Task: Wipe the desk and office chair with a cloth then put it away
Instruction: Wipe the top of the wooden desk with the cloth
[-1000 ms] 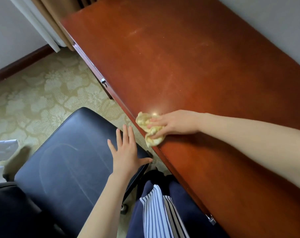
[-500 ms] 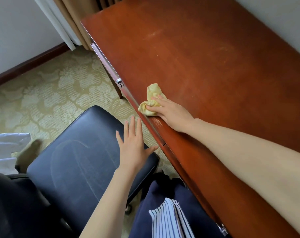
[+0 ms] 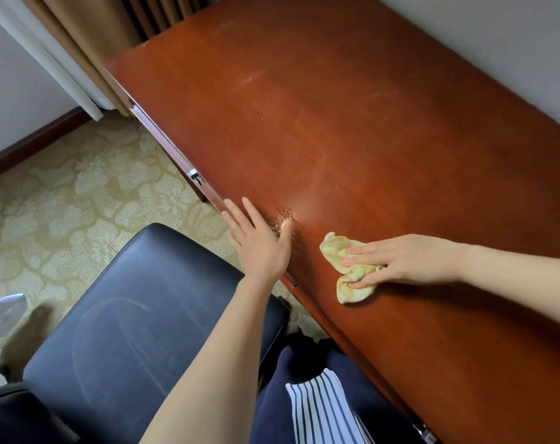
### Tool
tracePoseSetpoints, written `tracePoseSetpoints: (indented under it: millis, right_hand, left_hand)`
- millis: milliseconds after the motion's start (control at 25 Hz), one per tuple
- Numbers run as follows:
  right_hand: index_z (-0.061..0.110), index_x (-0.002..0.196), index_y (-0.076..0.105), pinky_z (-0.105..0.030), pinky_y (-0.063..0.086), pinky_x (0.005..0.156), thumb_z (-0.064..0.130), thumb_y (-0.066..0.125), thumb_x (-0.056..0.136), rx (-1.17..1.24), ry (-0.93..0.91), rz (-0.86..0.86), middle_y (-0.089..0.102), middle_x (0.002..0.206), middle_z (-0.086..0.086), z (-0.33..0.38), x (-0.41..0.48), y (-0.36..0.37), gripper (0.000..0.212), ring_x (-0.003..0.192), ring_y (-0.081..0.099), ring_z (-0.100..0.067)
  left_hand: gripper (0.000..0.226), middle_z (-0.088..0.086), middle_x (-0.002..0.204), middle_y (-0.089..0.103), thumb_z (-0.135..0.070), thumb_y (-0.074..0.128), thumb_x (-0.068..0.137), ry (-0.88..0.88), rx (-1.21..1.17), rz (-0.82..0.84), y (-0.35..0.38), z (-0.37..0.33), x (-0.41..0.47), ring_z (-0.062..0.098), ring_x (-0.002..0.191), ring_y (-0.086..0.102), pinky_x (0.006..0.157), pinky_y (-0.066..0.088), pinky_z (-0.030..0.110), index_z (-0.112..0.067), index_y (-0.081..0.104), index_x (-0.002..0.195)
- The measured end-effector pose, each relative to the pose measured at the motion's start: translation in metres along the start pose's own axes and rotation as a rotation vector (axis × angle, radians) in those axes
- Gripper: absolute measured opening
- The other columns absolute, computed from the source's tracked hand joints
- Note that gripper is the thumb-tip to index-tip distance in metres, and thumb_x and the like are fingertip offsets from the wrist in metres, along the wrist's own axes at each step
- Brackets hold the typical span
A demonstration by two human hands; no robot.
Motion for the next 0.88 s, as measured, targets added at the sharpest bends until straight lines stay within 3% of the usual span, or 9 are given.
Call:
tracePoseSetpoints:
  millis: [120,200,360,640,880]
  right_hand:
    - [0.028,0.129,0.06,-0.038,0.048,0.099,0.003,0.071,0.081,0.037,-0.015,-0.019,0.046,0.143,-0.003,-0.022,0.017,-0.006,0.055,0.132,0.044,-0.021]
    - [0.03,0.133,0.055,-0.044,0.052,0.094,0.007,0.061,0.091,0.117,0.122,-0.047,0.039,0.148,-0.005,-0.04,0.035,-0.012,0.048,0.134,0.042,-0.025]
    - [0.041,0.139,0.041,-0.039,0.042,0.103,0.027,0.042,0.1,0.194,0.428,-0.088,0.022,0.157,0.005,-0.079,0.078,-0.023,0.041,0.144,0.022,-0.017]
    - [0.034,0.14,0.044,-0.045,0.028,0.113,0.019,0.041,0.101,0.283,0.756,-0.26,0.023,0.157,0.002,-0.106,0.126,-0.026,0.041,0.146,0.013,-0.018]
    - [0.03,0.135,0.052,-0.04,0.025,0.112,0.012,0.049,0.097,0.259,0.474,-0.248,0.036,0.151,-0.002,-0.048,0.092,-0.008,0.042,0.143,0.025,-0.024]
  left_hand:
    - [0.077,0.008,0.154,-0.03,-0.051,0.031,0.097,-0.031,-0.05,-0.099,0.015,-0.008,0.004,0.029,0.141,-0.026,0.115,-0.007,0.051,-0.014,-0.011,0.15]
    - [0.071,0.006,0.155,-0.028,-0.048,0.028,0.098,-0.014,-0.034,-0.137,0.02,-0.008,0.005,0.03,0.142,-0.025,0.114,-0.005,0.052,-0.017,-0.008,0.151]
    - [0.063,0.007,0.157,-0.022,-0.046,0.019,0.099,-0.067,0.103,-0.193,0.025,-0.005,0.006,0.03,0.143,-0.021,0.113,-0.003,0.059,-0.021,-0.006,0.151]
    - [0.059,0.006,0.159,-0.015,-0.042,0.008,0.096,-0.132,0.23,-0.27,0.033,-0.003,0.011,0.029,0.145,-0.015,0.112,-0.007,0.059,-0.025,-0.003,0.152]
    - [0.057,0.005,0.159,-0.011,-0.037,0.017,0.098,-0.143,0.233,-0.28,0.032,-0.001,0.011,0.029,0.146,-0.008,0.113,-0.003,0.056,-0.026,0.002,0.152]
Point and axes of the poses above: each hand's wrist, its own x-axis towards the middle knuckle, its own y-axis out of the palm, z = x × y, the point moved 2 cm from there along x, towards the middle knuckle
